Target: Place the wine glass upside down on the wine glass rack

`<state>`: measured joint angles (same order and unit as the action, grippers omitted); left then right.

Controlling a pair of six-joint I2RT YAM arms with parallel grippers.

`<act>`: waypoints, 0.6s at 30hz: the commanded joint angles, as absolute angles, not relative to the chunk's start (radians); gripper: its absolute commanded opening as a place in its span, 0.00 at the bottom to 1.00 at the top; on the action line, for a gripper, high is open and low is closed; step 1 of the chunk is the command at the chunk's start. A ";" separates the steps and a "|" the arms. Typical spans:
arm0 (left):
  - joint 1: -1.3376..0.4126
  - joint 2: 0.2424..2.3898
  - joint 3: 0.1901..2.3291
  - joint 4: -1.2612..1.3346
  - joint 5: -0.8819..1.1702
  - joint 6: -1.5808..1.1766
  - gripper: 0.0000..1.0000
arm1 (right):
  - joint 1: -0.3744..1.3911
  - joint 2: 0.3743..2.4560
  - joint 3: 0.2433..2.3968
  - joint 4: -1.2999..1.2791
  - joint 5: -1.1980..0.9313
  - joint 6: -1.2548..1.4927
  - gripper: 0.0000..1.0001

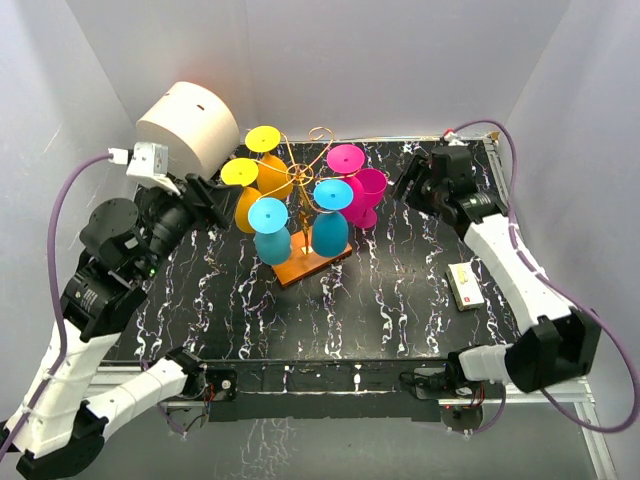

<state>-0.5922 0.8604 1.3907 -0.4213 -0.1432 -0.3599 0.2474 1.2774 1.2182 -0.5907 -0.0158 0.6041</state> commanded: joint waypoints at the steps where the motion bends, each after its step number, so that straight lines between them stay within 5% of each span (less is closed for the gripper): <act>1: -0.591 0.797 1.308 -0.471 -0.231 -0.308 0.63 | 0.257 1.390 1.363 -0.575 0.066 0.499 0.61; 13: -0.591 0.738 1.310 -0.524 -0.280 -0.260 0.68 | 0.266 1.733 1.609 -0.638 0.111 0.404 0.50; 18: -0.591 0.732 1.325 -0.524 -0.276 -0.239 0.69 | 0.281 1.798 1.648 -0.676 0.158 0.315 0.17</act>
